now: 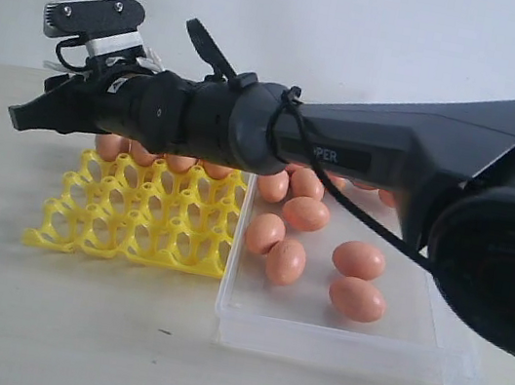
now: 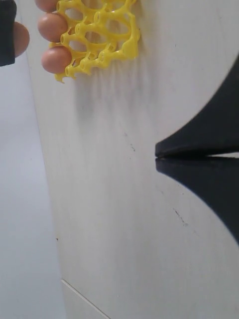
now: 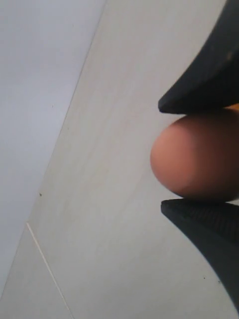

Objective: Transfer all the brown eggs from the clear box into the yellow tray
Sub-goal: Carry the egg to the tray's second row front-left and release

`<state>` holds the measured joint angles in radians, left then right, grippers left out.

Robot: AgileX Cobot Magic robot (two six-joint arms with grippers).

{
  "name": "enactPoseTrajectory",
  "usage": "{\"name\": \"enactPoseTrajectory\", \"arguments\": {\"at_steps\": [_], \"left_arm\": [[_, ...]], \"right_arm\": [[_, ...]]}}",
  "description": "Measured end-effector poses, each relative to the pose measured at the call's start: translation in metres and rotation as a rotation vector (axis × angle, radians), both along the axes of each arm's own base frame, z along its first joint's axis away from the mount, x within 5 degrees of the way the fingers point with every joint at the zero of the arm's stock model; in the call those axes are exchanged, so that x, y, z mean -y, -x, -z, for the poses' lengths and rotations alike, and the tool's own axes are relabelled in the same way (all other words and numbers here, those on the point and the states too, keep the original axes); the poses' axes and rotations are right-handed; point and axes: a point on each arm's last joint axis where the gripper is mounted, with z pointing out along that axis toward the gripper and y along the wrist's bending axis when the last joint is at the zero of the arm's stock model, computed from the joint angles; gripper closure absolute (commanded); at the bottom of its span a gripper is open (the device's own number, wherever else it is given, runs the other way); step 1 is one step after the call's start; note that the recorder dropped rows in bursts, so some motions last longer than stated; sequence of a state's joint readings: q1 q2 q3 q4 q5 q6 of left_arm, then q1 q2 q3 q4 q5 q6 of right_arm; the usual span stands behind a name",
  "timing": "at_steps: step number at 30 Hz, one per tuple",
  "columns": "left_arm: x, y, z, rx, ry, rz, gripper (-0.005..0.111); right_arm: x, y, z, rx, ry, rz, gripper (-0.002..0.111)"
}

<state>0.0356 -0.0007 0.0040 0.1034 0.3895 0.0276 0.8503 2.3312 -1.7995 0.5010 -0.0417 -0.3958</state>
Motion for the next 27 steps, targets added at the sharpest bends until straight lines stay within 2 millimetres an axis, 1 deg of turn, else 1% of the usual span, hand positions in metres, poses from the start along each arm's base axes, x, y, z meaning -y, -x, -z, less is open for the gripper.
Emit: {"name": "enactPoseTrajectory", "arguments": {"at_steps": [2,5,6,7,9,11,14,27], "left_arm": [[0.0,0.0,0.0,0.0,0.0,0.0,0.107],[0.0,0.0,0.0,0.0,0.0,0.0,0.107],[0.0,0.0,0.0,0.0,0.0,0.0,0.107],[0.0,0.0,0.0,0.0,0.0,0.0,0.107],[0.0,0.0,0.0,0.0,0.0,0.0,0.107],[0.0,0.0,0.0,0.0,0.0,0.0,0.107],[0.0,0.0,0.0,0.0,0.0,0.0,0.107],[0.0,0.0,0.0,0.0,0.0,0.0,0.107]], "right_arm": [[-0.003,-0.003,0.007,-0.001,0.001,0.002,0.108],[-0.006,-0.013,0.025,-0.009,0.011,0.012,0.108],[-0.006,-0.014,0.028,-0.011,0.014,0.013,0.108],[-0.005,-0.016,0.037,-0.024,0.026,0.014,0.108],[-0.005,-0.016,0.046,-0.036,0.039,0.015,0.108],[-0.004,-0.017,0.052,-0.047,0.049,0.015,0.108],[-0.003,-0.019,0.056,-0.052,0.054,0.018,0.108],[0.005,-0.027,0.056,-0.053,0.054,0.039,0.108]]}}
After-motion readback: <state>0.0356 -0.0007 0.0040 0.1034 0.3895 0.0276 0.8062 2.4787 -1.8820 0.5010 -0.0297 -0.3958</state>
